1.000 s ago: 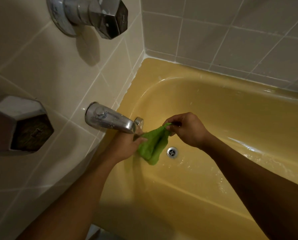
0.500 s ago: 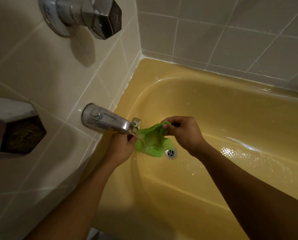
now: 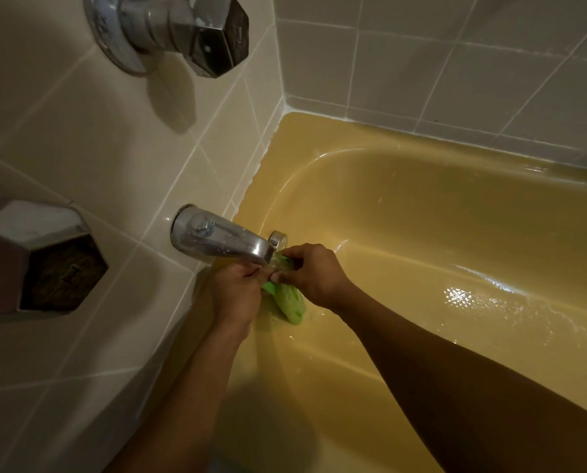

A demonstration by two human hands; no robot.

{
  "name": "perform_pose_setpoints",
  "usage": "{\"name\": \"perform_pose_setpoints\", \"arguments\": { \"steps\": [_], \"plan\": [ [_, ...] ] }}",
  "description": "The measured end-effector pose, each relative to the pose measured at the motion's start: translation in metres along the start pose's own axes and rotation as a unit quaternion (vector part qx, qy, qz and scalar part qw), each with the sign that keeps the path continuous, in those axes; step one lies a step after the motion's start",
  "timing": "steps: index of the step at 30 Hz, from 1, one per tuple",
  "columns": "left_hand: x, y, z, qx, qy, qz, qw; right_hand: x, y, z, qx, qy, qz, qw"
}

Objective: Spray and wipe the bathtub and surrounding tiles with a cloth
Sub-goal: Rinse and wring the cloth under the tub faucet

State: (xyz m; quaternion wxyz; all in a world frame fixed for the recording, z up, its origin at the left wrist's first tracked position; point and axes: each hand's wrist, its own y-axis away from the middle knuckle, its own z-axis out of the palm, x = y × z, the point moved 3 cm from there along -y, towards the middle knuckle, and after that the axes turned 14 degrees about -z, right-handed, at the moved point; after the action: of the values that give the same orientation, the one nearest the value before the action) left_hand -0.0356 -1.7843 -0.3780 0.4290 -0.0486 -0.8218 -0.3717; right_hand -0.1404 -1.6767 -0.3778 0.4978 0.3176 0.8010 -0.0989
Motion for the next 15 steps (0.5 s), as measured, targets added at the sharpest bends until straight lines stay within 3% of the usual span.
{"name": "perform_pose_setpoints", "arguments": {
  "steps": [6, 10, 15],
  "plan": [
    [0.003, -0.001, -0.005, -0.113, 0.045, -0.042, 0.992, 0.006, 0.000, 0.005, 0.041, 0.013, 0.004, 0.999],
    [-0.002, -0.001, -0.003, -0.112, 0.062, -0.055, 0.990, 0.009, 0.005, 0.007, 0.057, 0.025, -0.004, 0.998],
    [0.007, -0.003, 0.004, -0.101, 0.183, -0.130, 0.969, -0.008, 0.011, 0.002, 0.036, 0.012, -0.018, 0.999]
  ]
}}
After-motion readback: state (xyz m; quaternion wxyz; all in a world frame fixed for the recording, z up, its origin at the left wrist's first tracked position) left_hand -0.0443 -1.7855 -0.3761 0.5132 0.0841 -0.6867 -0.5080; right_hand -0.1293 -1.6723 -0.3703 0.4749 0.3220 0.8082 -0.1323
